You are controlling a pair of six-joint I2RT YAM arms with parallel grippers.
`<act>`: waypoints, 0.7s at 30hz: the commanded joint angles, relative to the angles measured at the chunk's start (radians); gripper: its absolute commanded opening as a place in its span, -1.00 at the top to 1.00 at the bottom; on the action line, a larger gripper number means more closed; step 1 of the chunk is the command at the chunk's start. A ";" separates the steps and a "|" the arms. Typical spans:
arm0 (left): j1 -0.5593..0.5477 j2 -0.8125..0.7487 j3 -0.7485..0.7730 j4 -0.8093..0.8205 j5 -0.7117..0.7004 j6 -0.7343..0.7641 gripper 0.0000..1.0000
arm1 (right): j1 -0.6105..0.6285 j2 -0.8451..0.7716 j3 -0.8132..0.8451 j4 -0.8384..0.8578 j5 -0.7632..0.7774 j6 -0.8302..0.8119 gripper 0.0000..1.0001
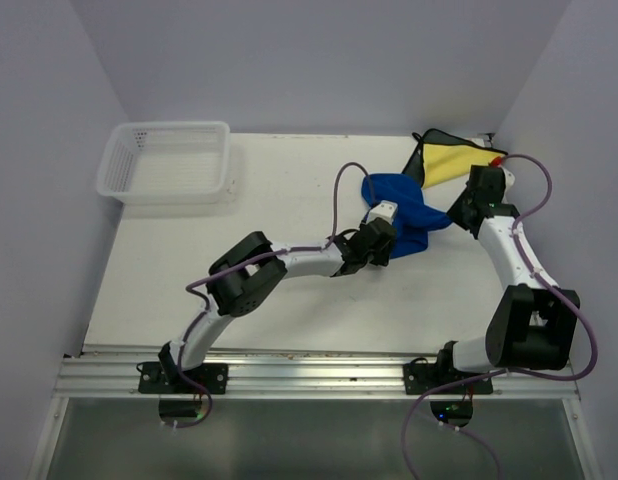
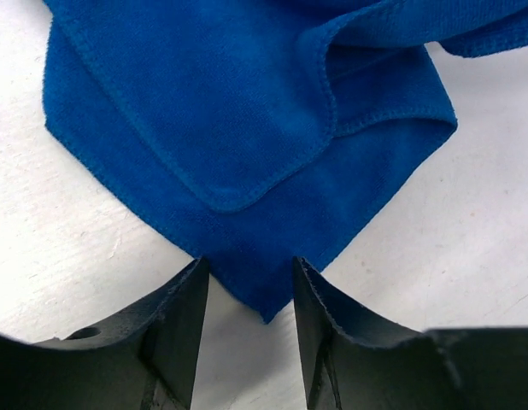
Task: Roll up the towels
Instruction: Move the towel to the center of the board
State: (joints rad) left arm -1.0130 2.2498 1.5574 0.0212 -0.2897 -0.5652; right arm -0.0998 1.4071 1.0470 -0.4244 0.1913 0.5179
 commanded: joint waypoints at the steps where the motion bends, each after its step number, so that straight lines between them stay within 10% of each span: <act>1: -0.019 0.054 0.069 -0.105 -0.034 -0.004 0.06 | -0.006 0.004 -0.007 0.035 0.003 0.016 1.00; 8: -0.050 0.074 0.067 -0.216 -0.091 0.001 0.21 | -0.014 -0.003 -0.004 0.027 0.014 0.017 1.00; 14: -0.052 0.073 0.018 -0.253 -0.120 -0.015 1.00 | -0.015 -0.003 -0.004 0.024 0.007 0.013 1.00; 21: -0.035 -0.182 -0.205 -0.248 -0.216 -0.006 1.00 | -0.014 -0.030 0.013 0.016 -0.090 -0.004 1.00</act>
State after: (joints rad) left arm -1.0618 2.1899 1.4849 -0.0750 -0.4469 -0.5655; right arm -0.1097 1.4071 1.0397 -0.4252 0.1623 0.5224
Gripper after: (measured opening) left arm 0.010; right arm 0.039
